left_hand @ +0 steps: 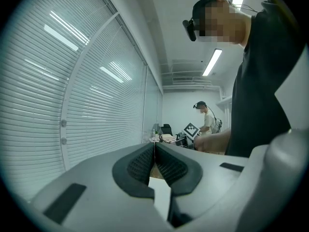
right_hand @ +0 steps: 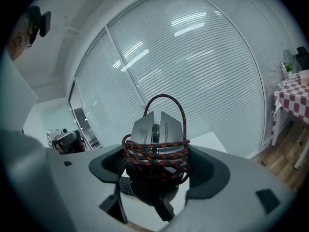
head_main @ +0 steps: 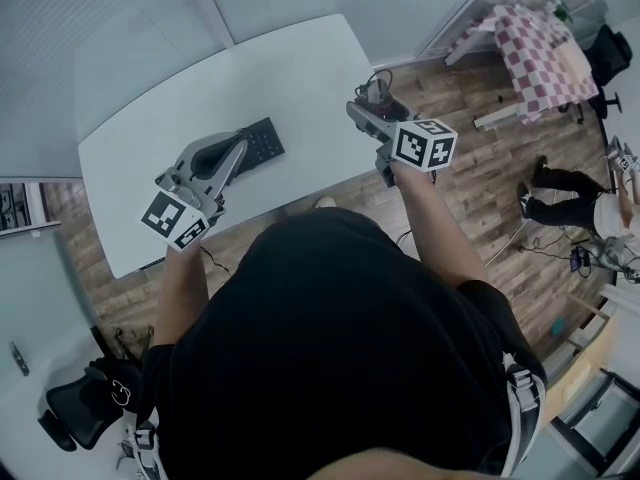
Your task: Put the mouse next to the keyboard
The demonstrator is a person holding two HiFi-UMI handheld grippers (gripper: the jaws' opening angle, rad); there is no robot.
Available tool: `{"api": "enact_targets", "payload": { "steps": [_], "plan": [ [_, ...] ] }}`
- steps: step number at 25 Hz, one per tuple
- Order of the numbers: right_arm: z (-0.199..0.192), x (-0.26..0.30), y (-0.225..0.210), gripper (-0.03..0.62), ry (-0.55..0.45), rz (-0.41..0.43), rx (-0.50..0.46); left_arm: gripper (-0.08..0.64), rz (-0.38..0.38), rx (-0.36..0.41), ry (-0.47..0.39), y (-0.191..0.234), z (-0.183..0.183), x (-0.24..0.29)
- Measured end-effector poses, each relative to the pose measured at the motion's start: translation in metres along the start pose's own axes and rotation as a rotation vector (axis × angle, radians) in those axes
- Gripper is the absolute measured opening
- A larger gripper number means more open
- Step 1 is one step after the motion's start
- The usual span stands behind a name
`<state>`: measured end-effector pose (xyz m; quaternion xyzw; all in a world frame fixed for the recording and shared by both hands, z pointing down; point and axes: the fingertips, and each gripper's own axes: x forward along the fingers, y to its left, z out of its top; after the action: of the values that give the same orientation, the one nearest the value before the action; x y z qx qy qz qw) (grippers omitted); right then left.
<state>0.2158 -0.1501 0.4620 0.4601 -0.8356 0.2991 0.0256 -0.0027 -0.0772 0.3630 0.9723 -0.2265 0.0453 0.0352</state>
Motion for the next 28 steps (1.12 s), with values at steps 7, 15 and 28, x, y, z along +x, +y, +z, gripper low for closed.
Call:
{"api": "enact_targets", "payload": {
  "steps": [7,15,28],
  "plan": [
    [0.009,0.003,-0.025,0.403,0.026,0.01,0.001,0.023,0.016,-0.014,0.008,0.006,0.001,0.028],
    [0.015,0.009,-0.038,0.403,0.063,0.024,0.002,0.023,0.03,-0.03,0.009,0.013,0.007,0.047],
    [0.019,0.007,-0.036,0.403,0.07,0.044,-0.012,0.023,0.067,-0.028,0.012,0.008,0.011,0.042]
  ]
}}
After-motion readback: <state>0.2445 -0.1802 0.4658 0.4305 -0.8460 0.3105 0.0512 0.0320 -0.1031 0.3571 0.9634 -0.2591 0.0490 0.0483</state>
